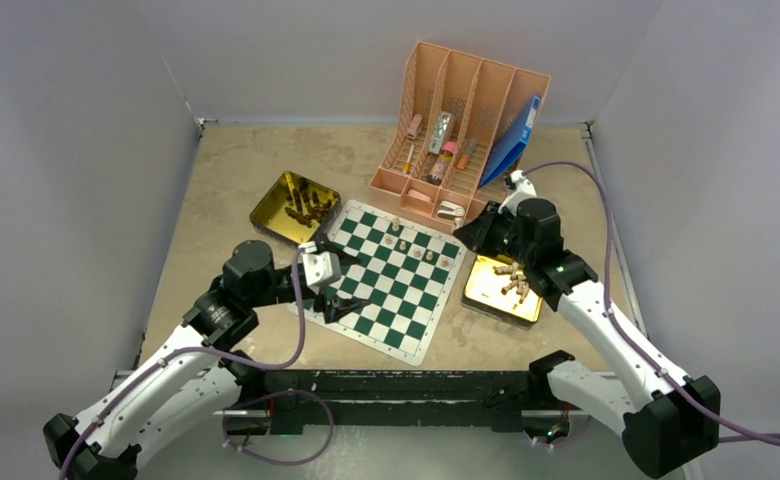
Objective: Set up the chess pieces on the board
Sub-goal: Pick up the chess piece from the storage box.
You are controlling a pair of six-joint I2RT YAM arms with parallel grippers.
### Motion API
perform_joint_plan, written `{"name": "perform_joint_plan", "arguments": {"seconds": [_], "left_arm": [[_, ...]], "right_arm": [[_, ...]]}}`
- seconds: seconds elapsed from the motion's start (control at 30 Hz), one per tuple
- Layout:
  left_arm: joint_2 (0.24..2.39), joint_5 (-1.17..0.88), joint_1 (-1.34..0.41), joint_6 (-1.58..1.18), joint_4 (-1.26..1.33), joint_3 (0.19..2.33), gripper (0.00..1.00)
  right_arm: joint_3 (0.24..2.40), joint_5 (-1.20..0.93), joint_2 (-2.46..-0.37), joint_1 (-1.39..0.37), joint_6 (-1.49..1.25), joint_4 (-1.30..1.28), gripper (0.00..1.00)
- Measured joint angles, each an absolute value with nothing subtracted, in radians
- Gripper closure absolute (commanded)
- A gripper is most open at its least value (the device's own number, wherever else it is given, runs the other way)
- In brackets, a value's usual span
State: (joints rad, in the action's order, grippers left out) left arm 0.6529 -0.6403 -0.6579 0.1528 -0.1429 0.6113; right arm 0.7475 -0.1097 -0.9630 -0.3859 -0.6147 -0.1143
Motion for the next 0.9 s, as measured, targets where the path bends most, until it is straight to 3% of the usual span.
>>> {"name": "perform_joint_plan", "arguments": {"seconds": [0.2,0.47,0.73,0.9], "left_arm": [[0.752,-0.641,-0.658,0.299,-0.140,0.672,0.23],[0.825,-0.713,-0.658,0.204,-0.073,0.739,0.22],[0.893,-0.743,-0.658,0.371,-0.099,0.820,0.24],[0.933,-0.739,-0.658,0.257,-0.012,0.774,0.23]], "right_arm": [[0.746,-0.358,-0.976,-0.386,-0.566,-0.031,1.00],[0.746,-0.579,-0.991,-0.408,-0.522,0.049,1.00],[0.720,-0.673,-1.087,-0.538,-0.513,0.112,1.00],[0.682,-0.701,-1.070,-0.576,-0.571,0.206,1.00]]}}
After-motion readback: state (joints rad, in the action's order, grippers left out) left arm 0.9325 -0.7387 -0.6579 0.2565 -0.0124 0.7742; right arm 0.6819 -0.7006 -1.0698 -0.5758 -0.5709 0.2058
